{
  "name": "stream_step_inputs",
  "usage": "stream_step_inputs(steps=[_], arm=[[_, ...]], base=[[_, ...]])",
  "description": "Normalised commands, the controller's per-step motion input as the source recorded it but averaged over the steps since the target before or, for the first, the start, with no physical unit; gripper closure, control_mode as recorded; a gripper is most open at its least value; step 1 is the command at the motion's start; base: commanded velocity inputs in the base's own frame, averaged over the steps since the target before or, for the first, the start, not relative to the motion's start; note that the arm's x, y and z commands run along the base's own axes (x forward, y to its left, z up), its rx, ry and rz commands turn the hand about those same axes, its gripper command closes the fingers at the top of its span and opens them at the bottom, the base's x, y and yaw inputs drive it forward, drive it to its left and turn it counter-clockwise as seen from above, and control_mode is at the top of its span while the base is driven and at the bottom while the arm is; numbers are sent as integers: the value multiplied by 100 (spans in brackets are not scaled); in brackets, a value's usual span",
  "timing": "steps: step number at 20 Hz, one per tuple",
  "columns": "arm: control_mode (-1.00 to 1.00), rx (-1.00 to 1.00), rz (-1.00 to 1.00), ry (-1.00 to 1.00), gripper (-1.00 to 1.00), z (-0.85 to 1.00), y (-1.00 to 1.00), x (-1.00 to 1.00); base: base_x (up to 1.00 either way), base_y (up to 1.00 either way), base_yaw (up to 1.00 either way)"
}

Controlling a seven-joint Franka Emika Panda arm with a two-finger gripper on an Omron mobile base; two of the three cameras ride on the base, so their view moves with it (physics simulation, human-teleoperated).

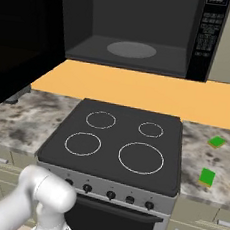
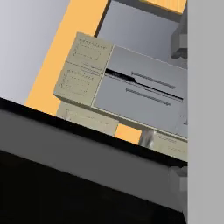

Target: Place the sponge inside the microwave to prepare for sanitizing.

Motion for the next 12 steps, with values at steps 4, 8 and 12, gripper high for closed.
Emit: stream_step_inputs(steps=[4,8,12], arm=[[-100,0,17,22,-100,-42,0,-92],[-100,3,29,25,-100,-26,-5,-99],[-100,25,59,5,-100,0,-50,-87]], base=[[0,0,0],[0,0,0],[0,0,0]])
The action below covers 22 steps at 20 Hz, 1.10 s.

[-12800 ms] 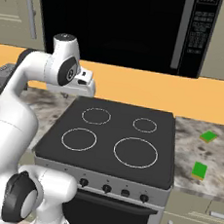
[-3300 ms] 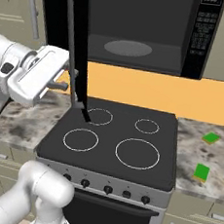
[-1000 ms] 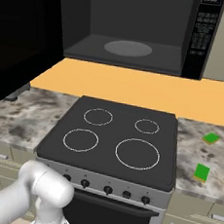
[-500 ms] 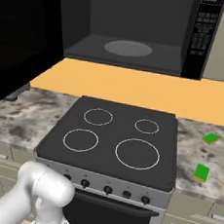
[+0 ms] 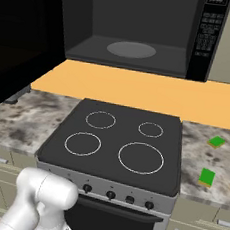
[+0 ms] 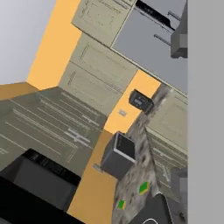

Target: Place the sponge inside the microwave to prepare for sanitizing.

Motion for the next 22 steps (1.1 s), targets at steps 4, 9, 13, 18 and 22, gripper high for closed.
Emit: stream_step_inputs(steps=[4,9,13,18,22], arm=[[-100,25,51,2,-100,3,-74,-94],[-100,19,50,12,-100,35,-69,-79],[-100,22,30,45,-100,48,-77,2],[-100,31,10,56,-100,3,-90,47],[-100,29,5,48,-100,0,-88,64]], base=[[0,0,0],[0,0,0],[0,0,0],[0,0,0],[0,0,0]])
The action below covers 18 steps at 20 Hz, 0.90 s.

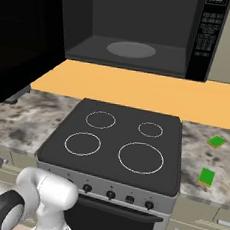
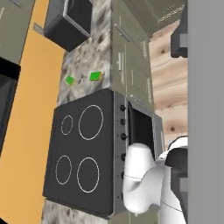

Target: Place the sponge inside the microwave to prepare for sanitizing.

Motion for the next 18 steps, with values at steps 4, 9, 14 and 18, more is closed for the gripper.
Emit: stream_step_inputs(steps=[4,9,14,18], arm=[[-100,16,-1,33,-100,0,-66,67],[-100,24,0,21,-100,-9,-81,60],[-100,11,-3,7,-100,-50,-50,47],[-100,4,-6,14,-100,-86,-31,59]], base=[[0,0,0],[0,0,0],[0,0,0],[0,0,0]])
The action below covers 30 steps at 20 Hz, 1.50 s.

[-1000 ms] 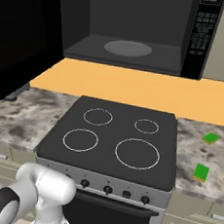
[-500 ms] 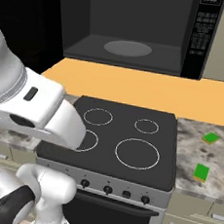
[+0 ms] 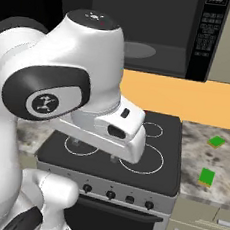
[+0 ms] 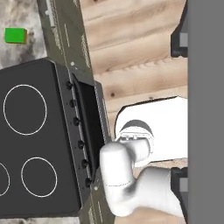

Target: Place the sponge inside the microwave to prepare for sanitizing.

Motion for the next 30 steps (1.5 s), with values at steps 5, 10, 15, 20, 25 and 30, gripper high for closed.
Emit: stream_step_inputs(steps=[5,10,15,20,25,30], arm=[[-100,0,-8,22,-100,-91,-18,33],[-100,-5,-8,-2,-100,-40,-31,33],[-100,-1,-5,-4,-100,-18,-65,65],[-100,0,-1,-15,-100,-36,-60,88],[-100,-1,0,2,-100,-30,-81,99],[-100,-8,-7,15,-100,-23,-92,100]], base=[[0,0,0],[0,0,0],[0,0,0],[0,0,0],[0,0,0],[0,0,0]])
